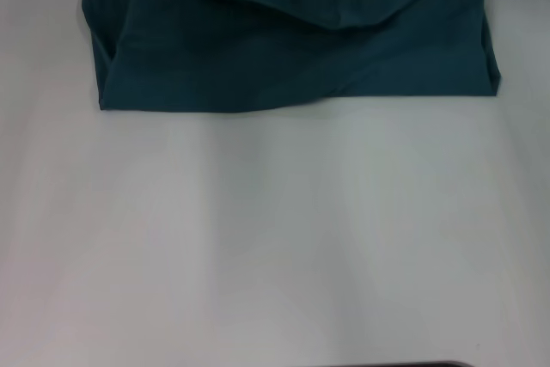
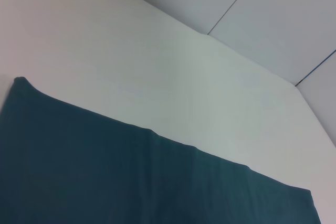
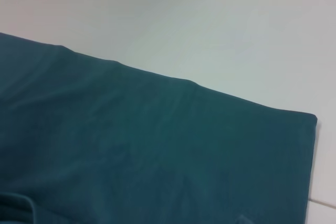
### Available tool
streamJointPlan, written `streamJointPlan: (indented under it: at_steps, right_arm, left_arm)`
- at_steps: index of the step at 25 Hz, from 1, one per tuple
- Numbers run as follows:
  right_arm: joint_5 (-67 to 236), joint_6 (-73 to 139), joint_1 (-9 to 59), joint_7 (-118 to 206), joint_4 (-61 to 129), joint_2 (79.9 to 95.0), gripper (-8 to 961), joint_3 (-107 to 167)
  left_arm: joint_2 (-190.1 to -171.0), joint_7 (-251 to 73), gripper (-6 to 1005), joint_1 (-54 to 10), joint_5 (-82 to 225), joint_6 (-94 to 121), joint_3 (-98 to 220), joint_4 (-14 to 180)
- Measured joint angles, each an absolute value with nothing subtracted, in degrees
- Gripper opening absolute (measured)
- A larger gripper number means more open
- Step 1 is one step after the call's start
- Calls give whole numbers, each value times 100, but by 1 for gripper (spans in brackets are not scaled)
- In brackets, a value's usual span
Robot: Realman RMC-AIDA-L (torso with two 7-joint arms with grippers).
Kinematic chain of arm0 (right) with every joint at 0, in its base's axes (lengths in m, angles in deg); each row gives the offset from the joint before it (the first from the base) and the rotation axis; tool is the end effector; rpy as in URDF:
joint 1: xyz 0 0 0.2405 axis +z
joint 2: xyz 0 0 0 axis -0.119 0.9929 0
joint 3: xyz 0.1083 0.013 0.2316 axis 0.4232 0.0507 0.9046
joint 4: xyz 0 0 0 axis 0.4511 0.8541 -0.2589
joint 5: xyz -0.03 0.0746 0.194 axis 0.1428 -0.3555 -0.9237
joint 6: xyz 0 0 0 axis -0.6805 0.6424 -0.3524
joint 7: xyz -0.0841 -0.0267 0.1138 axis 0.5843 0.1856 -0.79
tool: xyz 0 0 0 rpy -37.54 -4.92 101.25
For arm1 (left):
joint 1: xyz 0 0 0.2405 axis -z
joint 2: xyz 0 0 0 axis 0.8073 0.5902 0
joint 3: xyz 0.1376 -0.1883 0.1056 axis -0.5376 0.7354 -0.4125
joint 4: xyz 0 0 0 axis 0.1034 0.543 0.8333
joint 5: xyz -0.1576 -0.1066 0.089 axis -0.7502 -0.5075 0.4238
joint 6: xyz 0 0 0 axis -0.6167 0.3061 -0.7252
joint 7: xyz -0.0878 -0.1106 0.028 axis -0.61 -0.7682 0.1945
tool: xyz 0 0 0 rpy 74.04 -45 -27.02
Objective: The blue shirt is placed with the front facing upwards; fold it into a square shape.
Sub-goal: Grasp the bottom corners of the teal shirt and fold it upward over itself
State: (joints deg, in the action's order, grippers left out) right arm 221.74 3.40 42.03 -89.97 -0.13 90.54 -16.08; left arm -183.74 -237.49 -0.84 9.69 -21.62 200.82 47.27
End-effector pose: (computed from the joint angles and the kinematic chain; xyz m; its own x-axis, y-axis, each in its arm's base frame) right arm 0.2434 0.4831 0.0388 0.7148 -0.6155 -0.3319 -0.6108 -0.3184 -0.7249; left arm -0.1887 0.4875 0.0113 0.2310 0.6854 0.6906 0.9725 -0.1398 -0.1865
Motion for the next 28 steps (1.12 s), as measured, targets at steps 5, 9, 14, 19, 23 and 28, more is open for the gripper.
streamJointPlan:
  at_steps: [5,9,14,19,23,28]
  right_arm:
    - [22174,361,4206,-8988,-16,9057,120,-1633]
    - [22210,351,4219,-8932,2,9059,126,-1716]
    - [22489,359,4268,-9000,-19,9061,134,-1768]
    - [22820,322,4330,-9170,-18,9061,235,-1781]
    - [23216,276,4349,-9473,-3,9061,316,-1787]
    - [23319,-52,4319,-9582,-58,8994,485,-1757]
  left_arm:
    - [-18374,-23697,31,-76,969,-2194,20013,4722]
    - [-18378,-23720,56,-85,969,-2200,19836,4681]
    - [-18404,-23756,107,-124,969,-2115,19802,4696]
    - [-18412,-23817,240,-204,969,-2098,19812,4699]
    - [-18394,-23894,385,-292,969,-2111,19828,4701]
    - [-18327,-23986,552,-477,927,-2224,19849,4671]
